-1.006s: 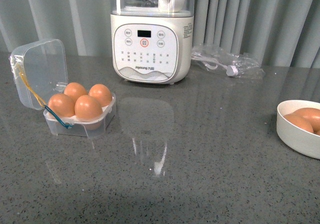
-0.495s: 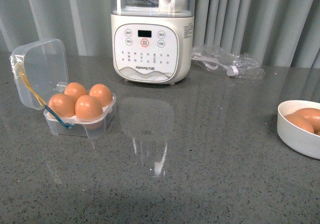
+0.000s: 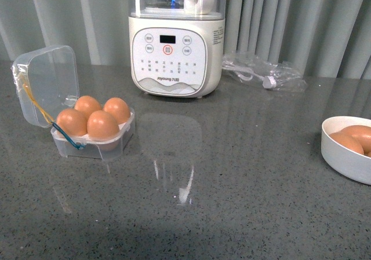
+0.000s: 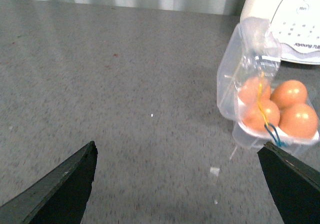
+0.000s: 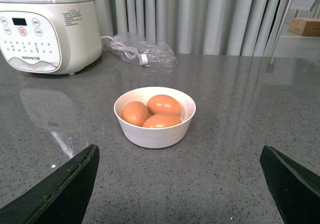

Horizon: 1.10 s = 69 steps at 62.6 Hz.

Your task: Put egg into box

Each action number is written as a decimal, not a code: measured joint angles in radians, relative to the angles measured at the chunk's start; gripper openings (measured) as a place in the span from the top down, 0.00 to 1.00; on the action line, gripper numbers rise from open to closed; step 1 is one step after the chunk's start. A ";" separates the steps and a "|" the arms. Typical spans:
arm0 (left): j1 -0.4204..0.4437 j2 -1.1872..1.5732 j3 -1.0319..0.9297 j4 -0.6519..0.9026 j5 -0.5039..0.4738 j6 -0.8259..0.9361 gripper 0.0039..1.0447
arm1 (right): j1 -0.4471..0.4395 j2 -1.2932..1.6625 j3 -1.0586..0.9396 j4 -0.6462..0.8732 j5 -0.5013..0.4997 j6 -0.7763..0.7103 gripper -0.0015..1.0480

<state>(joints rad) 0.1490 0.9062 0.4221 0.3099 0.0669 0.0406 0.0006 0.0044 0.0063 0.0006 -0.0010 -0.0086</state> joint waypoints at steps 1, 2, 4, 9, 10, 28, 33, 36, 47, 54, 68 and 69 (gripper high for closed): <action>0.005 0.039 0.022 0.014 0.005 0.000 0.06 | 0.000 0.000 0.000 0.000 0.000 0.000 0.07; 0.006 0.059 0.032 0.022 0.004 0.001 0.06 | 0.000 0.000 0.000 0.000 0.000 0.000 0.07; 0.010 0.116 0.066 0.042 -0.001 0.006 0.06 | 0.000 0.000 0.000 0.000 0.000 0.000 0.07; 0.018 0.256 0.155 0.057 0.002 0.011 0.06 | 0.000 0.000 0.000 0.000 0.000 0.000 0.07; 0.018 0.287 0.175 0.058 -0.002 0.016 0.06 | 0.000 0.000 0.000 0.000 0.000 0.000 0.07; 0.033 0.584 0.435 0.020 -0.039 0.097 0.06 | 0.000 0.000 0.000 0.000 0.000 0.000 0.07; 0.033 0.620 0.471 0.014 -0.039 0.104 0.06 | 0.000 0.000 0.000 0.000 0.000 0.000 0.07; 0.033 0.642 0.494 0.002 -0.032 0.105 0.06 | 0.000 0.000 0.000 0.000 0.000 0.000 0.07; 0.034 0.695 0.554 -0.017 -0.006 0.092 0.06 | 0.000 0.000 0.000 0.000 0.000 0.000 0.07; 0.034 0.711 0.577 -0.021 0.006 0.072 0.06 | 0.000 0.000 0.000 0.000 0.000 0.000 0.07; 0.007 0.715 0.595 -0.038 0.013 0.034 0.06 | 0.000 0.000 0.000 0.000 0.000 0.000 0.07; 0.000 0.713 0.596 -0.040 0.013 0.032 0.06 | 0.000 0.000 0.000 0.000 0.000 0.000 0.07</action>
<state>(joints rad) 0.1490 1.6196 1.0180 0.2695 0.0799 0.0723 0.0006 0.0044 0.0063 0.0006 -0.0010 -0.0086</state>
